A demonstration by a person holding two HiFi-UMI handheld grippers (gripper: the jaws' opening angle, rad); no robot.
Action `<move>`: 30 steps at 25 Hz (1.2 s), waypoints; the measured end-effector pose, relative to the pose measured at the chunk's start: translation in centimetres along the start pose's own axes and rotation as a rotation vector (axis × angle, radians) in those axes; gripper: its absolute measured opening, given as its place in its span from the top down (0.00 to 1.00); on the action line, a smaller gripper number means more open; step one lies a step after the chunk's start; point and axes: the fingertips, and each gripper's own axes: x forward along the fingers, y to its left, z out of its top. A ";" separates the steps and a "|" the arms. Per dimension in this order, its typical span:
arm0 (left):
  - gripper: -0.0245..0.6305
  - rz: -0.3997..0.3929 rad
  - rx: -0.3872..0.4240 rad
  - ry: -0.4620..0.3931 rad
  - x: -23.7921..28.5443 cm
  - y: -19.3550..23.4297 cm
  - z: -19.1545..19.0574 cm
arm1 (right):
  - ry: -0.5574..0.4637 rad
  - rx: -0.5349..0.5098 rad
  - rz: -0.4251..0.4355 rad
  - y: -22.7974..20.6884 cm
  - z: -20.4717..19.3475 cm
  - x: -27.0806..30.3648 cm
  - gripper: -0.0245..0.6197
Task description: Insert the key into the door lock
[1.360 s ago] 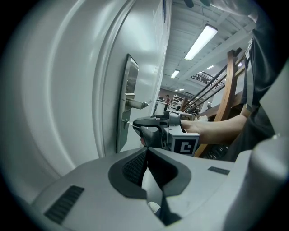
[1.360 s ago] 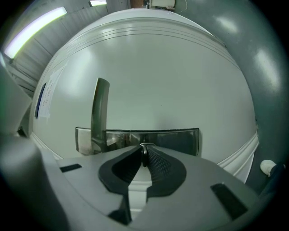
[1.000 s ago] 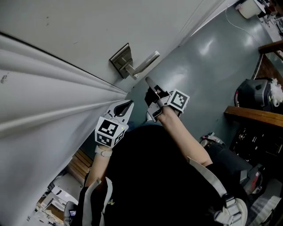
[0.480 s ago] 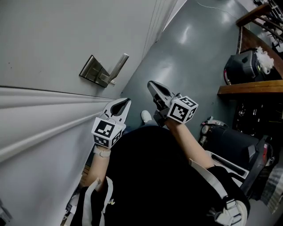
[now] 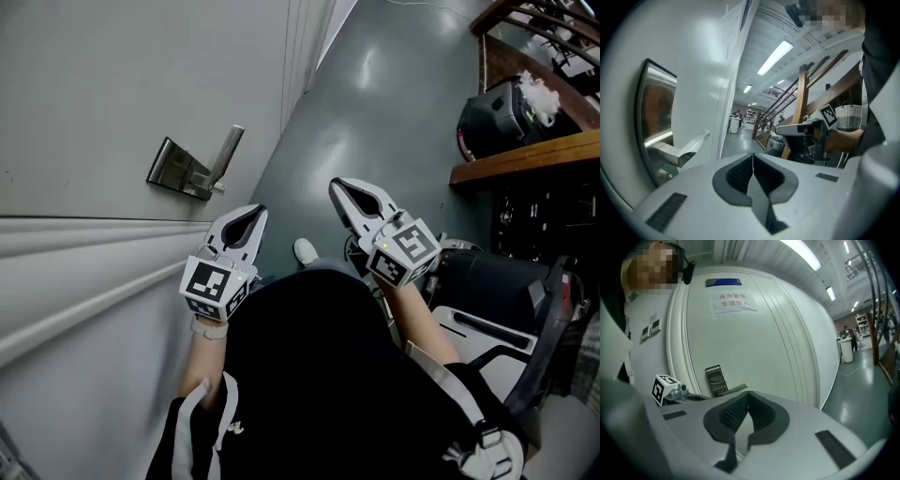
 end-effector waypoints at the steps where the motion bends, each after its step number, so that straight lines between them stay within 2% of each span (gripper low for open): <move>1: 0.95 -0.002 0.012 -0.003 0.0 -0.2 0.3 | 0.001 -0.030 -0.011 0.1 0.3 -0.4 0.94; 8: 0.95 -0.031 0.065 -0.025 0.0 -1.1 2.3 | 0.032 -0.177 -0.073 1.4 1.1 -1.8 0.94; 12: 0.95 -0.031 0.085 -0.029 -0.3 -1.5 2.8 | 0.036 -0.247 -0.079 2.1 1.1 -2.0 0.94; 16: 0.95 -0.029 0.088 -0.026 -0.6 -1.4 2.5 | 0.040 -0.254 -0.087 2.5 0.5 -1.9 0.94; 24: 0.95 -0.012 0.073 -0.021 -1.0 -1.2 2.0 | 0.090 -0.183 -0.123 2.3 -0.8 -1.6 0.94; 27: 0.95 -0.004 0.073 -0.014 -1.0 -1.1 1.7 | 0.078 -0.212 -0.099 2.4 -1.3 -1.6 0.94; 30: 0.95 -0.001 0.078 -0.002 -0.9 -1.1 1.3 | 0.097 -0.233 -0.118 2.5 -1.4 -1.5 0.94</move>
